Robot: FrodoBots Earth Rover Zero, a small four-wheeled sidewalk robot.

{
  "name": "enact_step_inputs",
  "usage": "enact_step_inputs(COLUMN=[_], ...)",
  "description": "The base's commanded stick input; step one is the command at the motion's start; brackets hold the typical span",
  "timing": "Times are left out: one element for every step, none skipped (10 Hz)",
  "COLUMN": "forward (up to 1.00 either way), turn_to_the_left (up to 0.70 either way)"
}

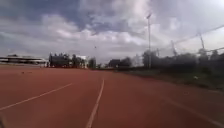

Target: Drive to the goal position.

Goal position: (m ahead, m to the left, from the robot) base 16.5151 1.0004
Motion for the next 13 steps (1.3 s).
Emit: enact_step_inputs(forward=[0.70,0.70,0.70,0.70,0.70,0.70,0.70,0.70,0.70,0.70,0.70,0.70,0.70], turn_to_the_left=[0.00,0.00,0.00,0.00,0.00,0.00,0.00,0.00,0.00,0.00,0.00,0.00,0.00])
